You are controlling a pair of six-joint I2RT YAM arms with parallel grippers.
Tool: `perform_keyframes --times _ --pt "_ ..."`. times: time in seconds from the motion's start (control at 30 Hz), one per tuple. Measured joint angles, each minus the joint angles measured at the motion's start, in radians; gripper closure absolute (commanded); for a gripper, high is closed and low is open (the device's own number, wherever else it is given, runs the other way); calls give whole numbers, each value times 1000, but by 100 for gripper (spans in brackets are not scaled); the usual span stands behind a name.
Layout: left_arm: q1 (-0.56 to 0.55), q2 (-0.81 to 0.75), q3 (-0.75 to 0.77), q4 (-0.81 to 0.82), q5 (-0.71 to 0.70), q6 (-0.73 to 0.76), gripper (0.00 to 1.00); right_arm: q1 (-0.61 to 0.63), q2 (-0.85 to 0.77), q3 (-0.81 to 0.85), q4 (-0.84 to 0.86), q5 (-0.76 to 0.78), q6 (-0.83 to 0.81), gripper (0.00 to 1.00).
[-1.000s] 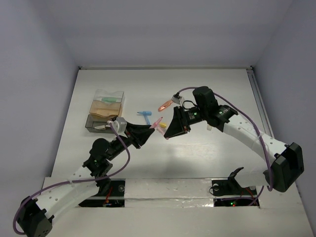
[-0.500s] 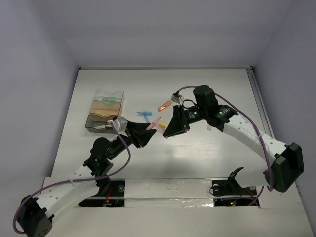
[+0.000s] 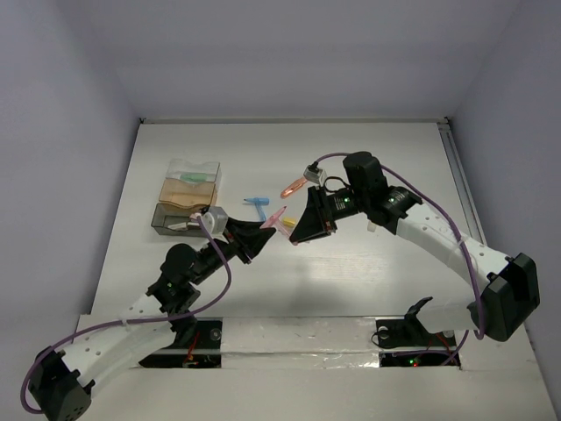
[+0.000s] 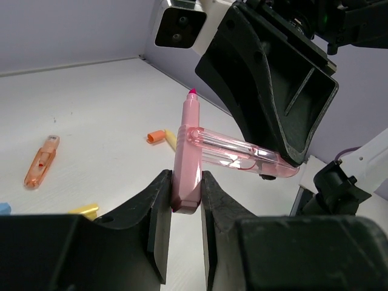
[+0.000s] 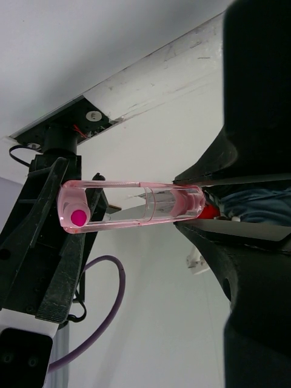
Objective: Sort the stationery into containers
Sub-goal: Close the pen cap on the pen.
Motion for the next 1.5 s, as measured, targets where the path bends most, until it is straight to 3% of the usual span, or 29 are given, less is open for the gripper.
perform_keyframes --times 0.4,0.73,1.03,1.5 --pt "3 -39 10 -95 -15 -82 100 -6 -7 9 11 69 4 85" --pt "2 -87 10 -224 -43 -196 100 -103 -2 18 115 162 9 72" --pt "2 -34 34 -249 -58 -240 100 -121 51 18 214 206 3 69" --pt "2 44 36 -232 -25 -243 100 -142 139 32 270 188 -39 80"
